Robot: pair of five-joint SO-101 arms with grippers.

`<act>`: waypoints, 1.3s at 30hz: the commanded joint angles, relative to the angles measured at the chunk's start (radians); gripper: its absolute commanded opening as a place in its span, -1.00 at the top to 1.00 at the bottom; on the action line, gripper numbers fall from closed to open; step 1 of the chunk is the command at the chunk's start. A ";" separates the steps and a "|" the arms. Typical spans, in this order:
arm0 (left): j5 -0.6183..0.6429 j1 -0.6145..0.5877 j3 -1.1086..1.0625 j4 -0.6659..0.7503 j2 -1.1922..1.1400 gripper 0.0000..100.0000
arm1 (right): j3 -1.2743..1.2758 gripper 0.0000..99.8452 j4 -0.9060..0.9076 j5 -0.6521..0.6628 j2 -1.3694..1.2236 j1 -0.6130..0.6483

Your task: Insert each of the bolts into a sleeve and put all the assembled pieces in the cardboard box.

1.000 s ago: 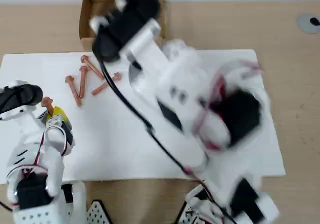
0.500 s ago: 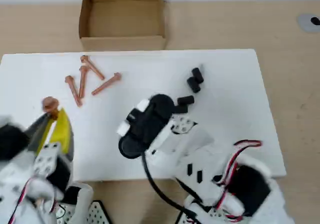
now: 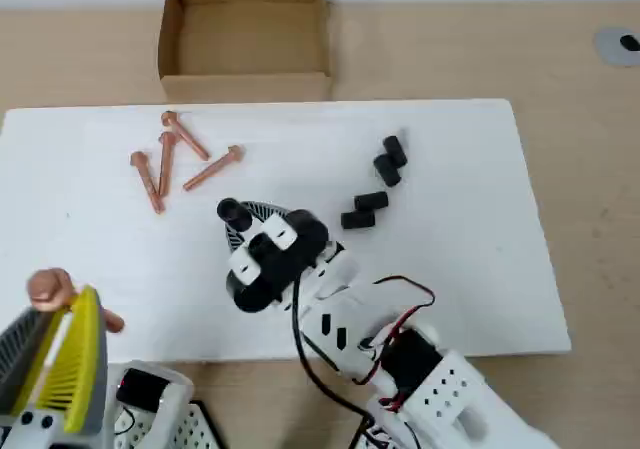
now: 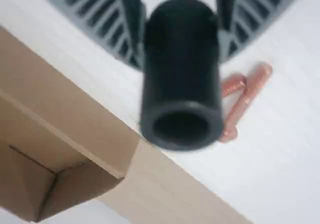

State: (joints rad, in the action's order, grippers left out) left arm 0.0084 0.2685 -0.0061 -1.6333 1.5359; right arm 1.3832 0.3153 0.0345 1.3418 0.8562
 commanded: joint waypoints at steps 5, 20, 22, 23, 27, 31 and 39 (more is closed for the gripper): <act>0.028 0.164 -0.014 0.077 -0.010 0.99 | 0.002 0.98 -0.044 -0.157 0.024 0.044; -0.124 0.169 -0.672 0.595 0.234 0.99 | -0.005 0.98 -0.049 -0.157 0.030 0.156; -0.126 0.169 -0.747 0.618 0.306 0.99 | -0.005 0.98 -0.049 -0.157 0.030 0.154; -0.121 0.169 -0.747 0.608 0.302 0.99 | -0.004 0.98 -0.049 -0.157 0.030 0.153; -0.058 0.170 -0.694 0.517 0.288 0.99 | -0.004 0.98 -0.051 -0.157 0.030 0.150; -0.048 0.235 -0.690 0.499 0.289 0.99 | -0.004 0.98 -0.051 -0.157 0.030 0.150; -0.091 0.241 -0.746 0.519 0.289 0.99 | -0.018 0.98 -0.051 -0.157 0.031 0.150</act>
State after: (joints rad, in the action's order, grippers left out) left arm -0.0591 0.4971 -0.7457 -1.1347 1.8213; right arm 1.3832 0.2954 -0.1112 1.3464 1.0004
